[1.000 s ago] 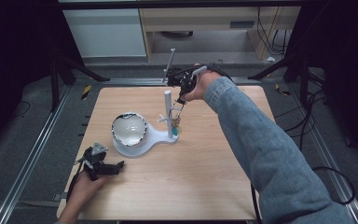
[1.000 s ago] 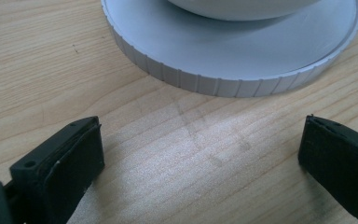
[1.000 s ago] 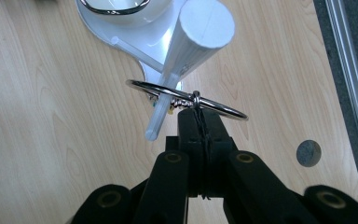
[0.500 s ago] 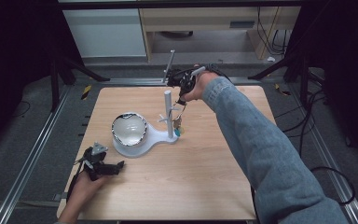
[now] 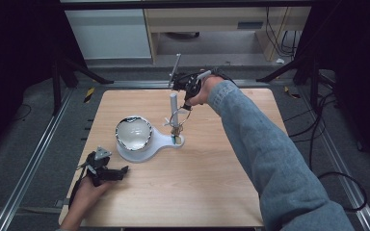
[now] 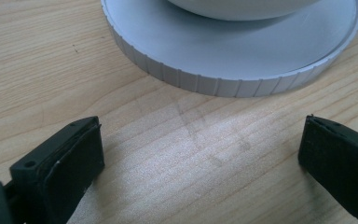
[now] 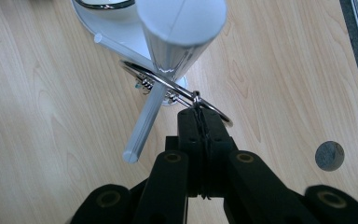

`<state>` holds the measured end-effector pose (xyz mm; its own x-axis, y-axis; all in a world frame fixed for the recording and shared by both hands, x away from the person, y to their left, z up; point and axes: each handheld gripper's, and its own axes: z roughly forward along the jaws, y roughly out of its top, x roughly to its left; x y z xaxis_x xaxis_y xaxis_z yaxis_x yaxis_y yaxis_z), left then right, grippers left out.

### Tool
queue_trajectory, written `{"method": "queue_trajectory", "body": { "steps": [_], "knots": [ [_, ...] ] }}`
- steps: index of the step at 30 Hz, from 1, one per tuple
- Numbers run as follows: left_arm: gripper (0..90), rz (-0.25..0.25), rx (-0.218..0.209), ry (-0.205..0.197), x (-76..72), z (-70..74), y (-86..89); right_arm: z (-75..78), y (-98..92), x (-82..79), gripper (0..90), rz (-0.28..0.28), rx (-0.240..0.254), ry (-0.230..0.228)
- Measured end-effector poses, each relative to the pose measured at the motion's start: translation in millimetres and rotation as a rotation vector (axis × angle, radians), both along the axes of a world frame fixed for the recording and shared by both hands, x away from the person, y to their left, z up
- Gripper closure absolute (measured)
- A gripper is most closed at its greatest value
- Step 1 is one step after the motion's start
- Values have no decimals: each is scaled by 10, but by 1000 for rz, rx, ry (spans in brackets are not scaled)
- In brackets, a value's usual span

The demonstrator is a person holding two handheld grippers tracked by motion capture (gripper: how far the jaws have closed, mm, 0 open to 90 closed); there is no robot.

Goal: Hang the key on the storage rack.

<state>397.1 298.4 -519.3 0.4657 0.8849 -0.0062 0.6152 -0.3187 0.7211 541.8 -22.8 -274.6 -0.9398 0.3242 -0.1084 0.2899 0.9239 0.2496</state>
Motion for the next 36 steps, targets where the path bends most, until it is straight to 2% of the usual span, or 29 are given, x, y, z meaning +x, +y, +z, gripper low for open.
{"method": "queue_trajectory", "body": {
  "steps": [12,14,19,22,23,24,27,30,32,34,36],
  "knots": [
    [0,0,0,0,0,0,0,-34,-12,35,874,-14,-5,7],
    [0,-1,0,0,0,0,0,-25,-21,31,814,-19,-1,-4],
    [0,0,0,0,0,0,0,15,-95,16,736,-28,10,-23],
    [0,0,0,0,0,0,0,29,-158,15,631,-45,12,-48],
    [0,0,0,0,0,0,0,29,-158,15,631,-45,12,-48],
    [0,0,0,0,0,0,0,24,-206,24,562,-61,17,-59],
    [0,0,0,0,0,0,0,19,-242,35,516,-70,23,-70],
    [0,0,0,0,0,0,0,25,-319,51,365,-96,30,-99],
    [0,-1,0,0,0,0,0,27,-338,53,332,-108,39,-110],
    [0,0,0,0,0,0,0,40,-415,50,218,-139,56,-141],
    [0,0,0,-1,1,0,-1,49,-442,43,190,-146,65,-148]
  ]
}}
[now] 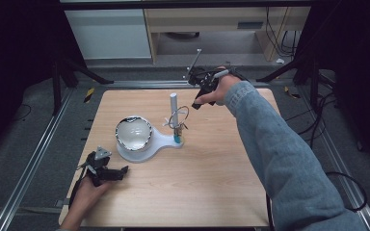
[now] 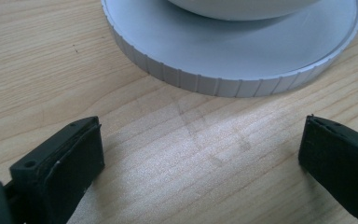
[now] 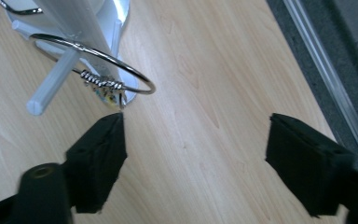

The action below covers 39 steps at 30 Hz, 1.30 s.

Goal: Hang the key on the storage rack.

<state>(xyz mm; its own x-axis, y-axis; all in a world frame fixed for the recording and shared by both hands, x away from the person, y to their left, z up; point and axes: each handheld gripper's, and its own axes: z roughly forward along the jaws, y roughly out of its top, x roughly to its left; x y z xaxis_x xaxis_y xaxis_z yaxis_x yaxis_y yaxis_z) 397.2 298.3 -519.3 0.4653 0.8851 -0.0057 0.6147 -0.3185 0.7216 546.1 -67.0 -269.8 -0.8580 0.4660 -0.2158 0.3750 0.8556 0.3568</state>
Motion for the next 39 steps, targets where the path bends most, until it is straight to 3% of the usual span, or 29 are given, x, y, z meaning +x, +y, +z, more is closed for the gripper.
{"method": "queue_trajectory", "body": {
  "steps": [2,8,15,24,36,39],
  "knots": [
    [0,0,0,1,0,0,1,22,-95,-17,122,-17,28,-25],
    [0,2,-2,0,0,-1,1,10,-259,-46,59,-43,79,-59],
    [0,2,-2,0,0,0,1,-31,-384,-73,59,-39,88,-77],
    [0,9,-1,0,-7,0,-2,-111,-577,-106,87,-83,98,-95],
    [0,11,-2,-1,-11,0,-3,-280,-893,-245,121,-152,139,-175],
    [0,11,-2,0,-11,0,-3,-301,-942,-251,121,-166,148,-178]
  ]
}}
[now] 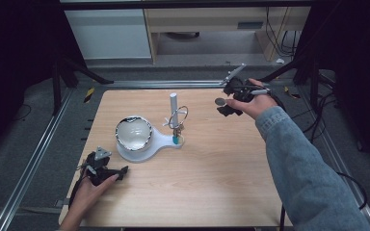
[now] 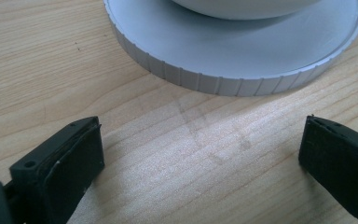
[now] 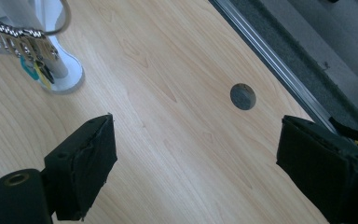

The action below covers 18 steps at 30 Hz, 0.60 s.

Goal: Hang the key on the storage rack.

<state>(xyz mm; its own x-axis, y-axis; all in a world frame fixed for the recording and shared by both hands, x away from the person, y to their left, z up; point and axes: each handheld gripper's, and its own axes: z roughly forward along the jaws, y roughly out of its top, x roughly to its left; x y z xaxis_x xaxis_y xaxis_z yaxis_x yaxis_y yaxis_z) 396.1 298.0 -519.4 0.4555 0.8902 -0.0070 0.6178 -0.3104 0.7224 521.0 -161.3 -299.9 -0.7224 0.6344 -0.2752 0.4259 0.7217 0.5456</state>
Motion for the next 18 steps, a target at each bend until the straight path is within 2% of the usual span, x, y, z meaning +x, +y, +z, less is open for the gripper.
{"method": "queue_trajectory", "body": {
  "steps": [4,7,18],
  "knots": [
    [0,1,-1,0,-2,0,0,-53,-108,-27,122,-25,7,-23],
    [0,0,0,1,-2,0,2,-117,-196,-63,128,-41,40,-33],
    [0,3,0,2,-1,1,8,-400,-387,-156,128,-87,40,-56]
  ]
}}
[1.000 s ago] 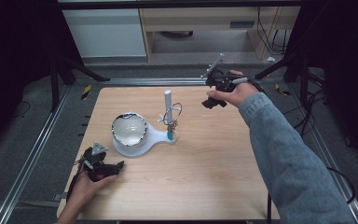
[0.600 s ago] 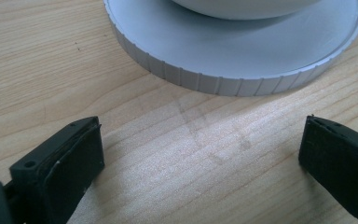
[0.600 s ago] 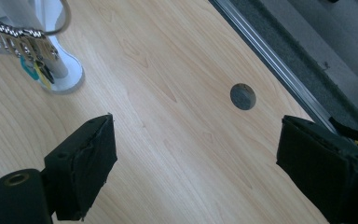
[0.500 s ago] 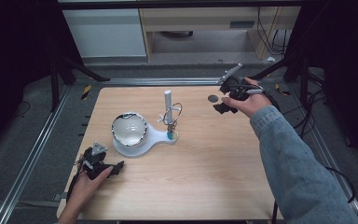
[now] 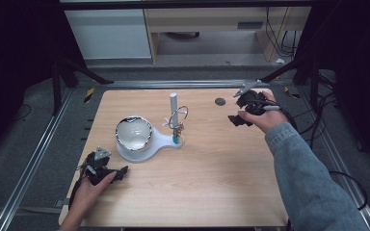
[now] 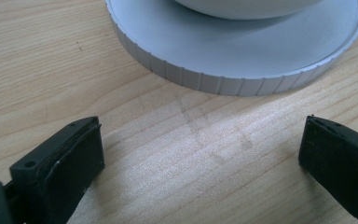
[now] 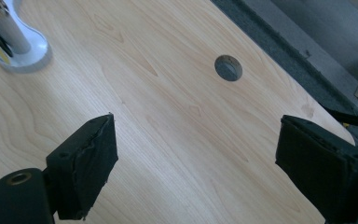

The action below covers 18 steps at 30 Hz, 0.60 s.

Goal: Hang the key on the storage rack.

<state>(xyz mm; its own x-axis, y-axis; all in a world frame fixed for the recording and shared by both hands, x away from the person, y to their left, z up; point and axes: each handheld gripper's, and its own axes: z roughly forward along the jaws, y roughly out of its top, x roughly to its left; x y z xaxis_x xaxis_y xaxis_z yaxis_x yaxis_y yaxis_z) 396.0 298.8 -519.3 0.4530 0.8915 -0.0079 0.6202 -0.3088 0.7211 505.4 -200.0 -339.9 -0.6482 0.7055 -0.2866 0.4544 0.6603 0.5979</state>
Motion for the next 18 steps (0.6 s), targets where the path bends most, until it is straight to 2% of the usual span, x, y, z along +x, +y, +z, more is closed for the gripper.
{"method": "queue_trajectory", "body": {
  "steps": [1,9,11,13,15,18],
  "knots": [
    [0,1,0,0,0,0,1,-76,-51,-14,136,-19,4,-6],
    [0,4,-1,0,0,0,0,-304,-191,-59,156,-54,24,-5],
    [0,5,-1,0,0,0,0,-405,-245,-87,158,-66,31,5],
    [0,5,-1,0,0,0,0,-437,-264,-97,159,-70,34,8],
    [0,5,-1,0,0,1,1,-537,-319,-134,162,-81,54,16],
    [0,6,-1,0,0,1,1,-592,-346,-155,165,-84,59,21]
  ]
}}
